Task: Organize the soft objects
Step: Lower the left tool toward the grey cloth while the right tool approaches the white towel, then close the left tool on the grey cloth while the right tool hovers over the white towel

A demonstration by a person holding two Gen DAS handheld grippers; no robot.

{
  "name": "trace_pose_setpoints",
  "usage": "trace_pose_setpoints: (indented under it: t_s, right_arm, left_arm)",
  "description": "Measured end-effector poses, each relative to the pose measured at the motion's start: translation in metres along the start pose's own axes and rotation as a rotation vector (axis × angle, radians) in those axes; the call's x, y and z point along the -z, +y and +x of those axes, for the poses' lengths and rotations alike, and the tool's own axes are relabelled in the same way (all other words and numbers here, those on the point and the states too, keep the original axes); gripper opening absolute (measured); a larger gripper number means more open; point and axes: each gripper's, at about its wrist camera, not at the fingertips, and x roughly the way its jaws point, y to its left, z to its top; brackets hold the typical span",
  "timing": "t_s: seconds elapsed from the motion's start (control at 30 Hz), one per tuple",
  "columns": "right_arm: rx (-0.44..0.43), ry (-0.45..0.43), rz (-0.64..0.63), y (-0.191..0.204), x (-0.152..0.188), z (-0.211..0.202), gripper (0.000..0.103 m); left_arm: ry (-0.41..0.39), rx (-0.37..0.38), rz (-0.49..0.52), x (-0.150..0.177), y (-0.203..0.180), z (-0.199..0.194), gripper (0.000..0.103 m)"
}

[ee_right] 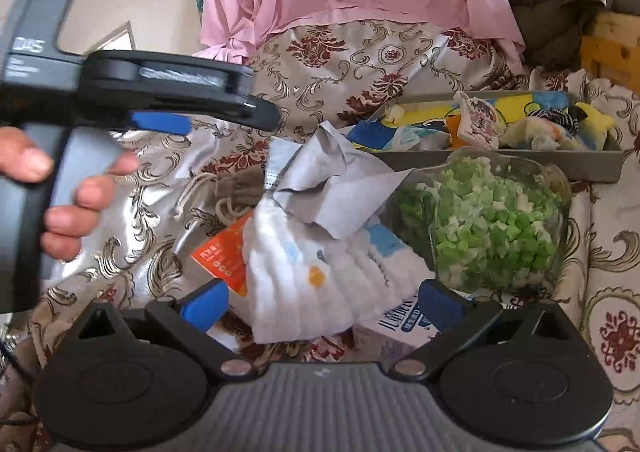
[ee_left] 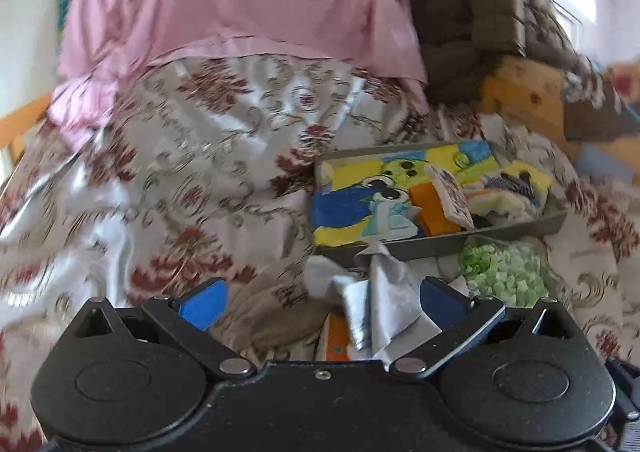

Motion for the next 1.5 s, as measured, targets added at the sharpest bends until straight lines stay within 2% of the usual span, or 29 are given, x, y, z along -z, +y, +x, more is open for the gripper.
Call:
trace_pose_setpoints:
  t_s: [0.2, 0.27, 0.5, 0.63, 0.77, 0.9, 1.03, 1.2, 1.33, 1.5]
  right_arm:
    - [-0.029, 0.007, 0.041, -0.010, 0.003, 0.009, 0.103]
    - [-0.035, 0.008, 0.051, -0.012, 0.003, 0.011, 0.103]
    - [-0.058, -0.012, 0.052, -0.012, 0.004, 0.011, 0.103]
    - [-0.062, -0.018, 0.054, -0.011, 0.004, 0.012, 0.103]
    - [-0.065, -0.015, 0.043, -0.010, 0.005, 0.015, 0.103]
    - [-0.062, -0.014, 0.039, -0.010, 0.005, 0.017, 0.103]
    - [-0.062, -0.014, 0.045, -0.011, 0.006, 0.017, 0.103]
    - [-0.054, -0.011, 0.030, -0.009, 0.006, 0.019, 0.103]
    - [-0.044, -0.010, 0.012, -0.006, 0.008, 0.020, 0.103]
    - [-0.037, -0.016, -0.004, -0.004, 0.009, 0.022, 0.103]
  left_arm:
    - [0.046, 0.115, 0.015, -0.011, -0.013, 0.033, 0.102]
    - [0.064, 0.156, 0.047, -0.014, -0.019, 0.043, 0.102]
    - [0.120, 0.211, 0.154, -0.020, -0.031, 0.072, 0.097]
    - [0.130, 0.238, 0.233, -0.015, -0.034, 0.075, 0.092]
    - [0.166, 0.296, 0.250, -0.013, -0.033, 0.076, 0.085]
    - [0.189, 0.350, 0.289, -0.012, -0.038, 0.072, 0.085]
    - [0.201, 0.365, 0.363, -0.006, -0.048, 0.067, 0.085]
    - [0.152, 0.345, 0.470, 0.004, -0.058, 0.056, 0.068]
    - [0.135, 0.323, 0.577, 0.011, -0.068, 0.051, 0.049]
    - [0.132, 0.250, 0.663, 0.017, -0.077, 0.053, 0.033]
